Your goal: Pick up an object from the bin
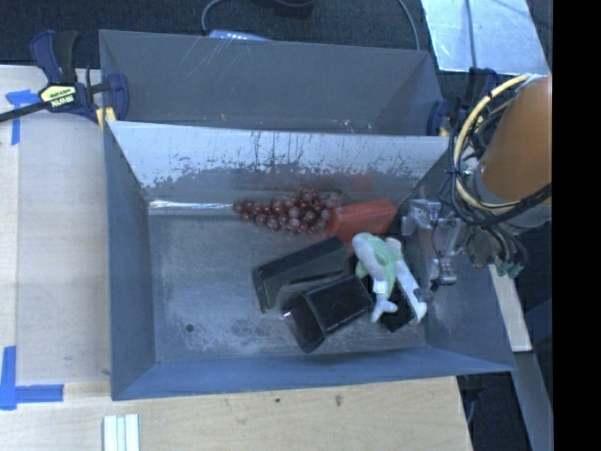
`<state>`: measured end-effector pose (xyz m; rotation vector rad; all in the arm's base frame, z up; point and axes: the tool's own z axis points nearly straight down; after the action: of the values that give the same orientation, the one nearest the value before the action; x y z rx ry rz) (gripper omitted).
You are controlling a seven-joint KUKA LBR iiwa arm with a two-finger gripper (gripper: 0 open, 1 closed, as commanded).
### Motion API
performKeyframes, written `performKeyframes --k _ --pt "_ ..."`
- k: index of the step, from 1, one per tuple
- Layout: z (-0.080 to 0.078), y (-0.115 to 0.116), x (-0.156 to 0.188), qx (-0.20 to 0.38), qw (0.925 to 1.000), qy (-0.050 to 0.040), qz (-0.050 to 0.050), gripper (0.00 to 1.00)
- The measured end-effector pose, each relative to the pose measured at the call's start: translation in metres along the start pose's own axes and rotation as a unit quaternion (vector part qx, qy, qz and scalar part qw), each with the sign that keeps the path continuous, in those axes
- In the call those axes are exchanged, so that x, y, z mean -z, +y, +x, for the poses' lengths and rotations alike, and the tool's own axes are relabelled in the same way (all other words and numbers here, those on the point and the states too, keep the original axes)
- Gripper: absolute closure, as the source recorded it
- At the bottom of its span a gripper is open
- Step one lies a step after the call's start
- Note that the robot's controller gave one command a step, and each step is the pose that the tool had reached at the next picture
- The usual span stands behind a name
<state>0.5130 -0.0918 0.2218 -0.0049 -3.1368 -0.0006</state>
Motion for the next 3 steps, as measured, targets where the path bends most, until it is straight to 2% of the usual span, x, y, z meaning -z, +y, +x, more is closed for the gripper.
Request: performKeyframes --k 1,2,3 --pt "-0.002 0.0 0.004 0.001 1.0 -0.0043 0.001 0.0" --pt "0.0 0.01 -0.011 0.023 0.9997 -0.0068 0.002 0.0" --pt "0.001 0.027 -0.065 0.111 0.9938 -0.0071 0.002 0.0"
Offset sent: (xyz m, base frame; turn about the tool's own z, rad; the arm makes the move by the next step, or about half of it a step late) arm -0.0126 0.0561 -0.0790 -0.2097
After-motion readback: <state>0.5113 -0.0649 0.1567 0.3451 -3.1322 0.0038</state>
